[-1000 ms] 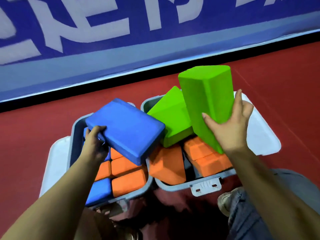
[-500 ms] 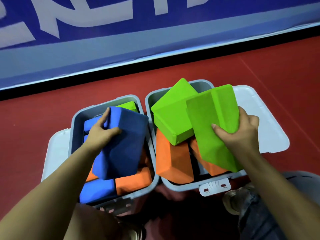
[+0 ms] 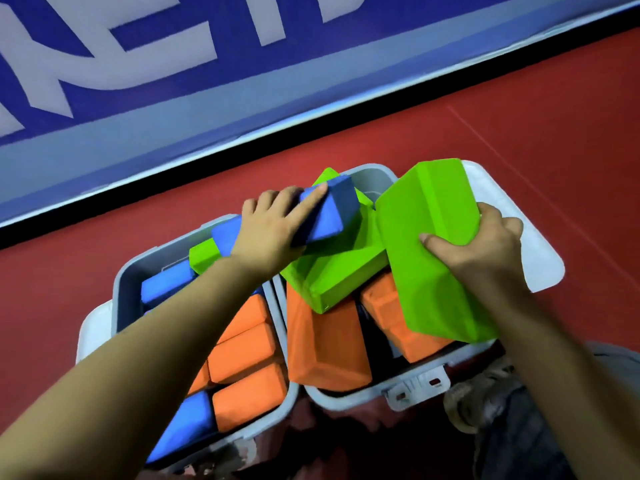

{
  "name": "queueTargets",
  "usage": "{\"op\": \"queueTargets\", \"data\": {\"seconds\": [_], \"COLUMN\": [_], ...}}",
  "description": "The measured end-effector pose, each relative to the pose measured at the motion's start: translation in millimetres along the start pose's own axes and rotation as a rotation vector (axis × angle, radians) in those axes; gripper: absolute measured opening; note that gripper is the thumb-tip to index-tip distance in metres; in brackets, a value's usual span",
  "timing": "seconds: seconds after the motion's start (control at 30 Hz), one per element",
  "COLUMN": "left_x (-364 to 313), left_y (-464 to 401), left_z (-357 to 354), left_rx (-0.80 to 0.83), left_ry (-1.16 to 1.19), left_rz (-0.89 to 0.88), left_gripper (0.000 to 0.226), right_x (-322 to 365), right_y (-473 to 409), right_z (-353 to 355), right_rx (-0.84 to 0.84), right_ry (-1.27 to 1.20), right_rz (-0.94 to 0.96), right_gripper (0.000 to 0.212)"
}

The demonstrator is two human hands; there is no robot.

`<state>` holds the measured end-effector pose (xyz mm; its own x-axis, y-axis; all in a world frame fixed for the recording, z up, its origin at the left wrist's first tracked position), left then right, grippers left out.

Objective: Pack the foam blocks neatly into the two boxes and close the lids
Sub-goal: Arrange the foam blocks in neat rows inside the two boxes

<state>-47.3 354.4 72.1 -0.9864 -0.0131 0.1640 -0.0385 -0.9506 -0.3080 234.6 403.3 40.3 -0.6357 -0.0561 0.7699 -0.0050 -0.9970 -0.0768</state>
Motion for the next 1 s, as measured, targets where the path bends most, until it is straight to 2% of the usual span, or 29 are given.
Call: {"op": "queueTargets", "data": {"seconds": [0.13, 0.47, 0.6, 0.7, 0.77, 0.8, 0.83, 0.87, 0.9, 1.0], "left_x": [-24, -39, -42, -73, -106, -121, -132, -139, -144, -163], "left_y": [0, 0, 7, 28, 50, 60, 69, 76, 83, 116], "left_z": [-35, -54, -44, -31, -36, -45, -60, -80, -99, -156], "left_rx": [0.058, 0.16, 0.094, -0.034, -0.001, 0.078, 0.191, 0.336, 0.491, 0.893], "left_ry": [-0.022, 0.07, 0.091, 0.144, 0.276, 0.368, 0.483, 0.611, 0.749, 1.218], "left_rz": [0.0, -0.031, 0.062, -0.005, -0.108, -0.108, -0.033, 0.125, 0.343, 1.184], "left_gripper": [0.105, 0.106, 0.085, 0.063, 0.054, 0.052, 0.05, 0.049, 0.049, 0.036], "right_x": [0, -6, -15, -24, -29, -31, -33, -34, -34, -32], "right_y": [-8, -14, -12, -9, -8, -7, -7, -8, -8, -8], "right_z": [23, 20, 25, 33, 37, 38, 40, 41, 42, 43], "right_rx": [-0.075, -0.03, -0.022, -0.059, -0.078, -0.081, -0.08, -0.075, -0.067, -0.045], "right_ry": [-0.01, -0.011, -0.009, -0.038, -0.075, -0.09, -0.103, -0.113, -0.122, -0.129], "right_rz": [0.003, 0.004, -0.028, -0.031, -0.025, -0.02, -0.014, -0.006, 0.002, 0.051], "right_gripper": [0.08, 0.087, 0.084, 0.082, 0.08, 0.08, 0.08, 0.081, 0.081, 0.08]}}
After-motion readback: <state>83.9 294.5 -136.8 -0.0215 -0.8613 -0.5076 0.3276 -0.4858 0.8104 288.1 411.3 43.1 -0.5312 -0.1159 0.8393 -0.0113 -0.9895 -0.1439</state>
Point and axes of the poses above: each hand's wrist, its own y-axis away from the middle knuckle, its own z-axis out of the back of the hand, x = y × z, the point moved 7 cm from there along -y, towards the middle knuckle, and after that the axes turned 7 degrees about z, right-handed, at the moved point
